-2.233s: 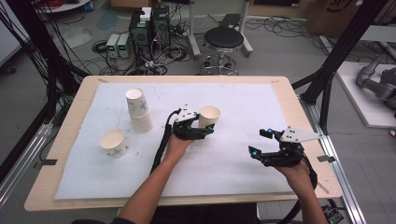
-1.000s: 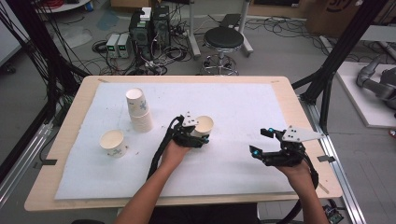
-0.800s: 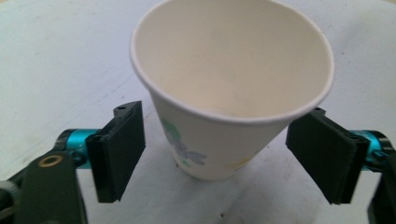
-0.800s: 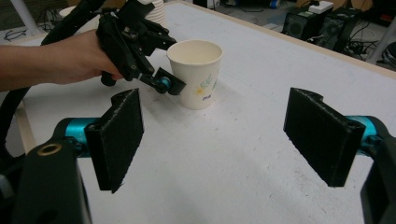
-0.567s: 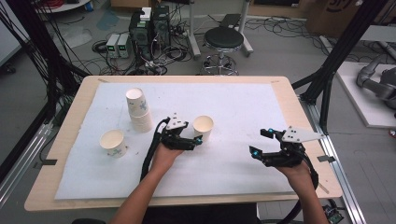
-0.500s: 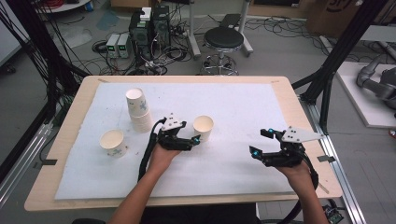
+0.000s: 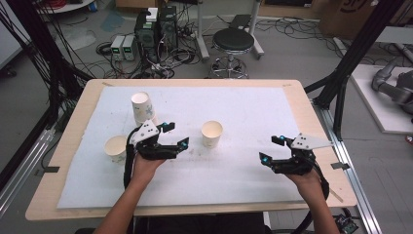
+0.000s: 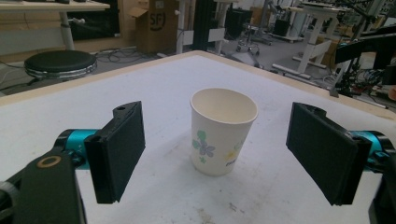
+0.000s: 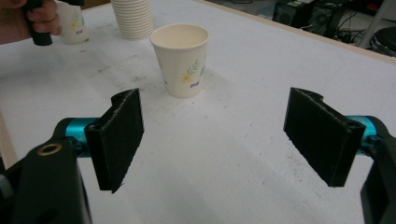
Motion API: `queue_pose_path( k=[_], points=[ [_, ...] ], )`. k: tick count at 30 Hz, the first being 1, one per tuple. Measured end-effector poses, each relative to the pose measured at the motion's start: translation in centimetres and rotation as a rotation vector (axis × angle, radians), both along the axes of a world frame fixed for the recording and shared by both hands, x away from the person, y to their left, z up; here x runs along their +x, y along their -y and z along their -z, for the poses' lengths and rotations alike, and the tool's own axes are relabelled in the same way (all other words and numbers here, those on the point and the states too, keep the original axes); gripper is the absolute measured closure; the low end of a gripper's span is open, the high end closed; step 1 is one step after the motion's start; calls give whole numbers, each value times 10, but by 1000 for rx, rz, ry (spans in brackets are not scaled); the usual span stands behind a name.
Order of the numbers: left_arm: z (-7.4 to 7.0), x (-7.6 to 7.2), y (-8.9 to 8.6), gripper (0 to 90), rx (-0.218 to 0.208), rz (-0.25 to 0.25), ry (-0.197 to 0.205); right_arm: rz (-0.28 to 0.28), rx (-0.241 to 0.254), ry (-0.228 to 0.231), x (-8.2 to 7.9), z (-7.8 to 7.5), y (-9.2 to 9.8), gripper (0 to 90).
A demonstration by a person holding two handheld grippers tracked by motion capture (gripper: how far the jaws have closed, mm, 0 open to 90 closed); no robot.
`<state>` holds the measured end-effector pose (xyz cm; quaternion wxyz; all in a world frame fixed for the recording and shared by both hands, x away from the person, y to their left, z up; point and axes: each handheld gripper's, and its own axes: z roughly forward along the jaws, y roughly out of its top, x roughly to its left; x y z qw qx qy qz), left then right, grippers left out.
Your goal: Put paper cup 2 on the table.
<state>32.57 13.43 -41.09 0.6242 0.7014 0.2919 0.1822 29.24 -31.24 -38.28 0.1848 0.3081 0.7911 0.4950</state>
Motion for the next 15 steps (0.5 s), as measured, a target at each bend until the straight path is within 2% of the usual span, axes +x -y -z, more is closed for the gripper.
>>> queue_pose_path(
  k=[4,7,15],
  points=[
    [0,-8,-10,195,-20,-8,27,22,0,24,-1,-1,-1,206],
    [-2,-13,-14,195,-15,-18,42,34,-4,42,-3,-1,-2,206],
    [-6,-19,-19,195,-32,-27,58,19,-8,51,-7,-2,-9,206]
  ],
)
